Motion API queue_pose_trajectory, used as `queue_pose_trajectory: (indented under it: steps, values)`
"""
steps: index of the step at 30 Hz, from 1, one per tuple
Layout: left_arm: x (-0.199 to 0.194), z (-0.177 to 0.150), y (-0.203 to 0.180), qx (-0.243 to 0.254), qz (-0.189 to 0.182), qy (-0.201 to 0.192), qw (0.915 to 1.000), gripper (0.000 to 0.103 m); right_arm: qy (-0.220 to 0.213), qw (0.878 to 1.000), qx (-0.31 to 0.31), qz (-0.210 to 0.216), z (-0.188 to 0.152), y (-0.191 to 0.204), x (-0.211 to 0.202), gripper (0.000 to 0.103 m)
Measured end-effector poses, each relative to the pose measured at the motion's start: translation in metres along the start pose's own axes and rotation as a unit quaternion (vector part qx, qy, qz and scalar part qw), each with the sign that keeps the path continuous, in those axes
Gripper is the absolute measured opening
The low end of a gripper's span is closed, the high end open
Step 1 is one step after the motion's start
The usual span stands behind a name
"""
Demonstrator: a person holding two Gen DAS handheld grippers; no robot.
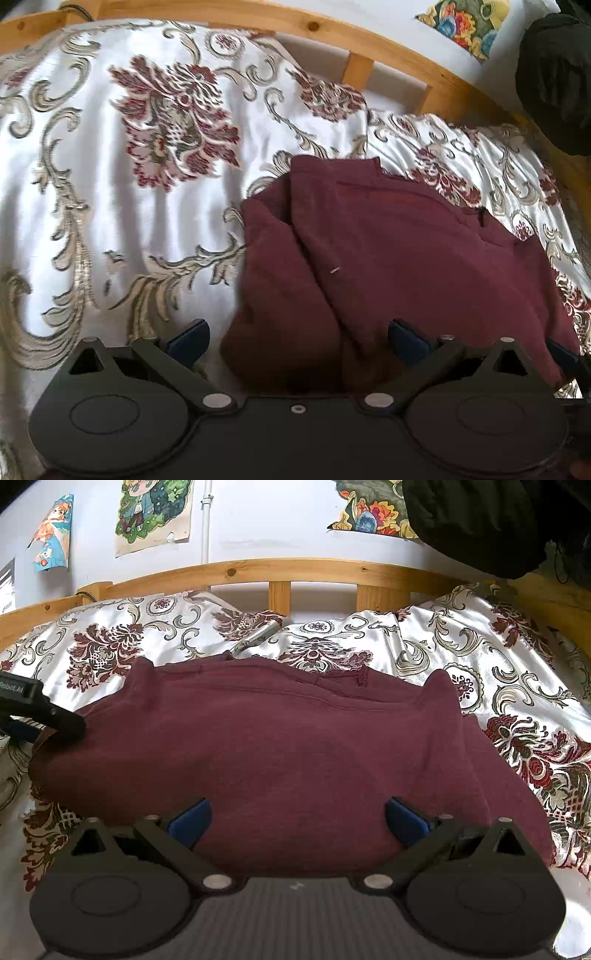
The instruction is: Fold small clothes
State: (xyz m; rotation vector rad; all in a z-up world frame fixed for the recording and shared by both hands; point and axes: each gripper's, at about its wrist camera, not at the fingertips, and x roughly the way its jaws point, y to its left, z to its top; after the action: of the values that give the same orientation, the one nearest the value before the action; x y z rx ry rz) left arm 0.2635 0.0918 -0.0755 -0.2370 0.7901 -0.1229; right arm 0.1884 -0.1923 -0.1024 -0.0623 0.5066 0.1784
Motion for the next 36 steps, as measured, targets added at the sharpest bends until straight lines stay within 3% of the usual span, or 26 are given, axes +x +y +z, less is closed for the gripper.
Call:
queue_pose_trajectory:
  steps: [5, 10, 16, 20, 24, 30, 36]
  values:
    - [0.012, 0.001, -0.011, 0.017, 0.022, 0.020, 0.9994, 0.101, 0.000, 1.000, 0.001, 0.001, 0.000, 0.000, 0.000, 0.103]
    - [0.010, 0.002, -0.015, 0.023, 0.030, 0.017, 0.9991, 0.089, 0.000, 1.000, 0.002, 0.001, 0.000, 0.000, 0.000, 0.103]
    - [0.004, 0.007, -0.013, -0.023, 0.041, 0.026, 0.9986, 0.072, 0.001, 1.000, 0.002, 0.001, 0.000, 0.000, 0.000, 0.103]
    - [0.005, 0.007, -0.031, 0.008, 0.049, 0.037, 0.9981, 0.039, 0.002, 1.000, 0.003, 0.002, 0.001, 0.001, -0.001, 0.102]
    - [-0.001, 0.008, -0.051, 0.019, 0.076, 0.024, 0.9966, 0.026, -0.022, 0.999, 0.023, 0.022, 0.008, -0.009, -0.019, 0.103]
    - [-0.015, 0.020, -0.072, 0.038, 0.079, 0.012, 0.9961, 0.021, -0.047, 0.998, -0.028, -0.011, 0.032, -0.019, -0.049, 0.103]
    - [-0.023, 0.037, -0.115, 0.079, 0.072, 0.005, 0.9942, 0.020, -0.021, 0.993, -0.114, -0.029, 0.048, -0.050, -0.085, 0.103]
